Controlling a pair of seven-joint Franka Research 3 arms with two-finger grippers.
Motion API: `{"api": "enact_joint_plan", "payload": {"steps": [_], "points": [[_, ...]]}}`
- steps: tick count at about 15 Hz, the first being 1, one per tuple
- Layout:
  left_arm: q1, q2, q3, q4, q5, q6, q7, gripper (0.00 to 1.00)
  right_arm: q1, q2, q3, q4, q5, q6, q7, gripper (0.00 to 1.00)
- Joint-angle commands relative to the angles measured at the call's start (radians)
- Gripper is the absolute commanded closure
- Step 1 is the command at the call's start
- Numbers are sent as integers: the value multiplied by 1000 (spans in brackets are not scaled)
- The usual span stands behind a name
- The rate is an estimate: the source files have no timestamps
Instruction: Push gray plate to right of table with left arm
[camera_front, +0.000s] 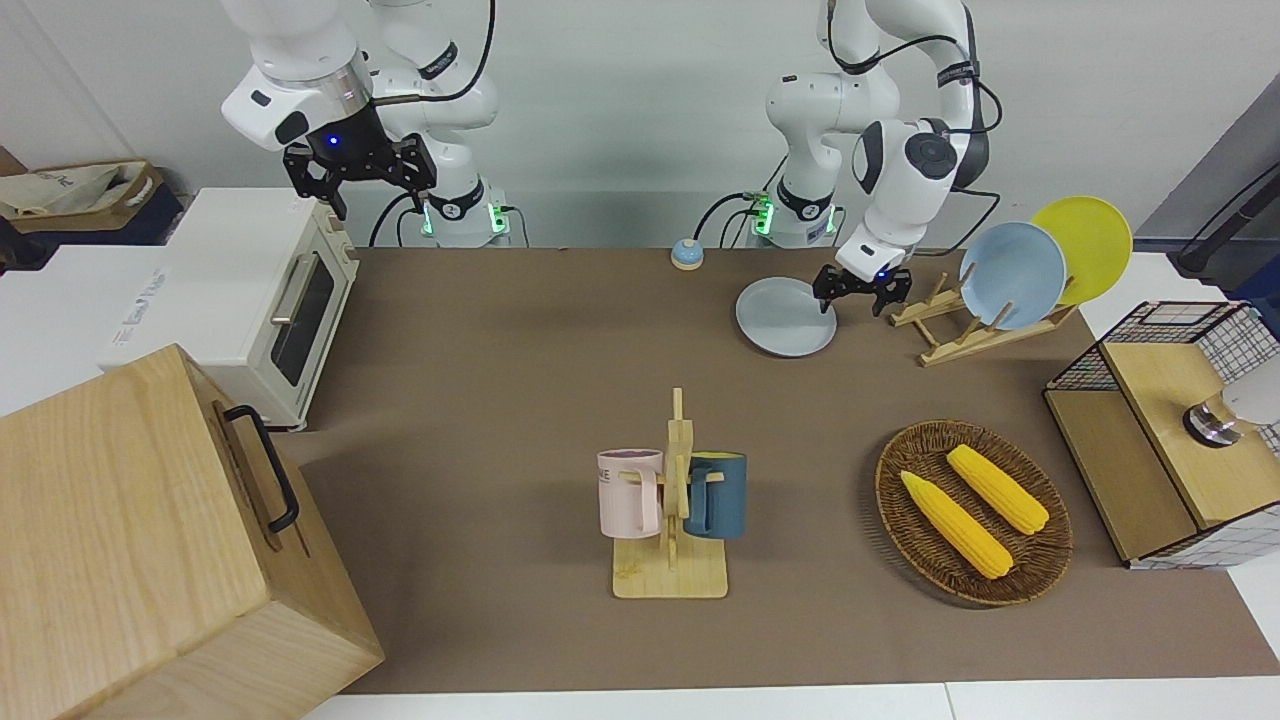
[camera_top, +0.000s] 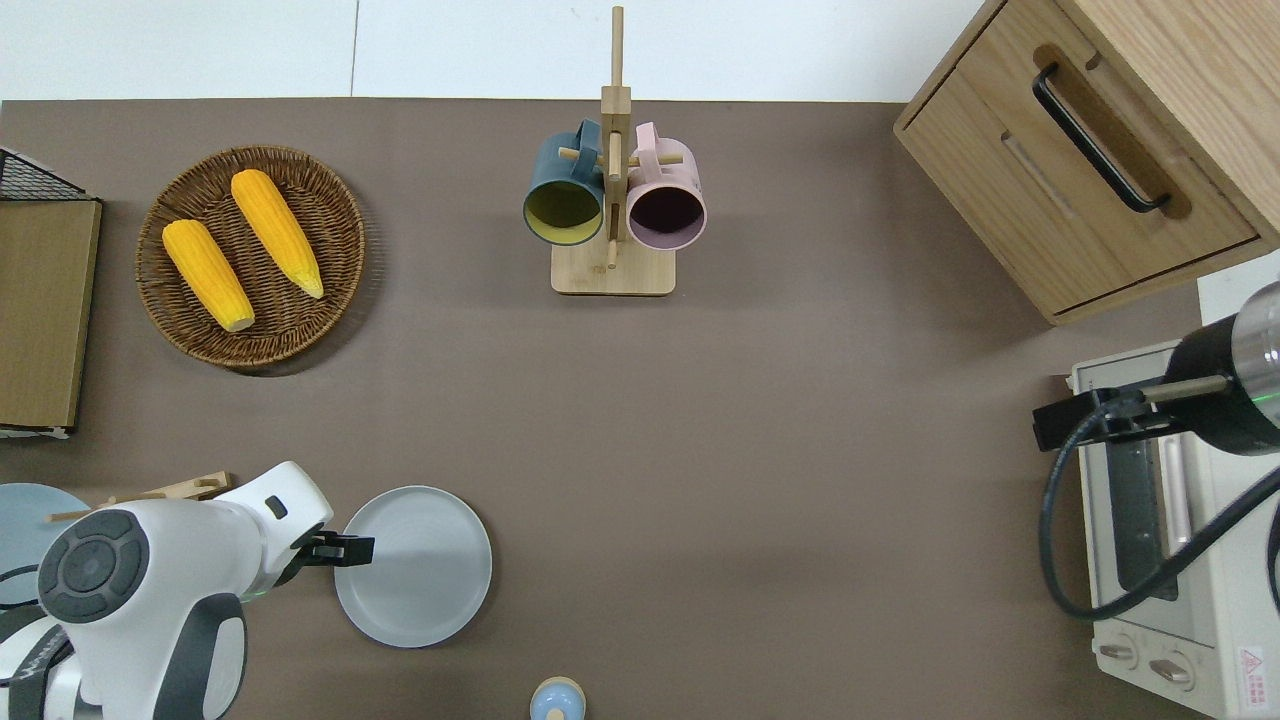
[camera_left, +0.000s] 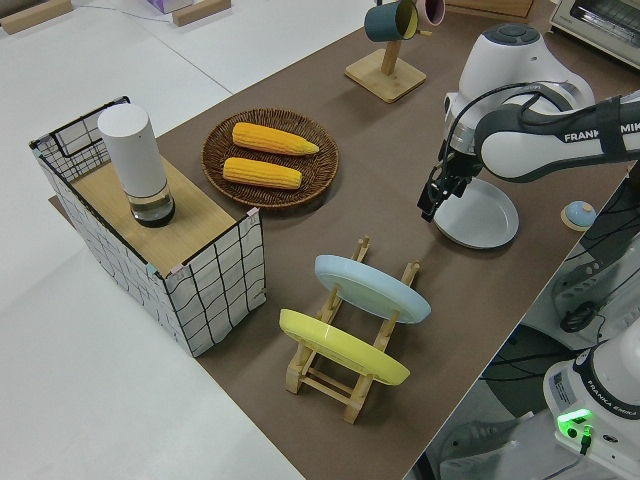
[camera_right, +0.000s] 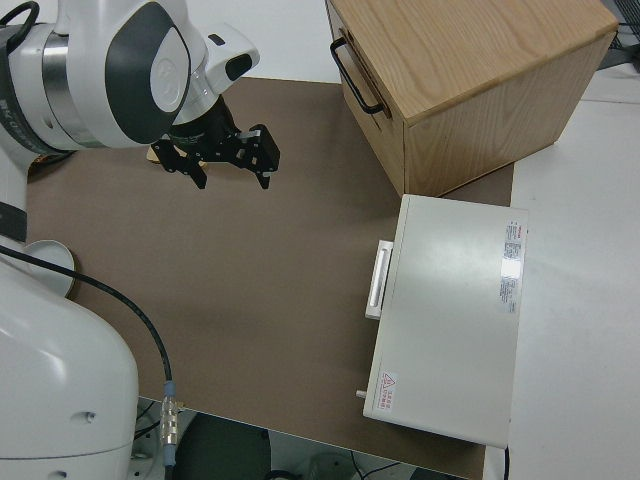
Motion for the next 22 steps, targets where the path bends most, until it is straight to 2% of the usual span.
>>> {"api": "enact_joint_plan", "payload": {"steps": [1, 5, 12, 13, 15, 16, 17, 19, 22], "points": [[-15, -19, 8, -59, -12, 64, -9, 2, -19, -2, 16, 9, 4, -16, 12, 17], [-15, 19, 8, -95, -48, 147, -7, 2, -19, -2, 16, 9, 4, -16, 12, 17], [-15, 70, 8, -96, -48, 176, 3, 17, -19, -2, 16, 9, 4, -16, 12, 17], [-15, 76, 8, -96, -48, 177, 3, 119, -19, -2, 16, 9, 4, -16, 13, 17], [-15, 76, 8, -96, -49, 179, 3, 532, -19, -2, 16, 9, 4, -16, 12, 17], [-15, 75, 8, -96, -49, 177, 3, 696, -19, -2, 16, 9, 4, -16, 13, 17], [-15, 75, 8, -96, -51, 177, 2, 817, -19, -2, 16, 9, 4, -16, 13, 17], [-16, 72, 6, -95, -55, 171, 2, 971, -19, -2, 16, 9, 4, -16, 12, 17], [-18, 70, 6, -93, -66, 168, 2, 1000, -19, -2, 16, 9, 4, -16, 13, 17]]}}
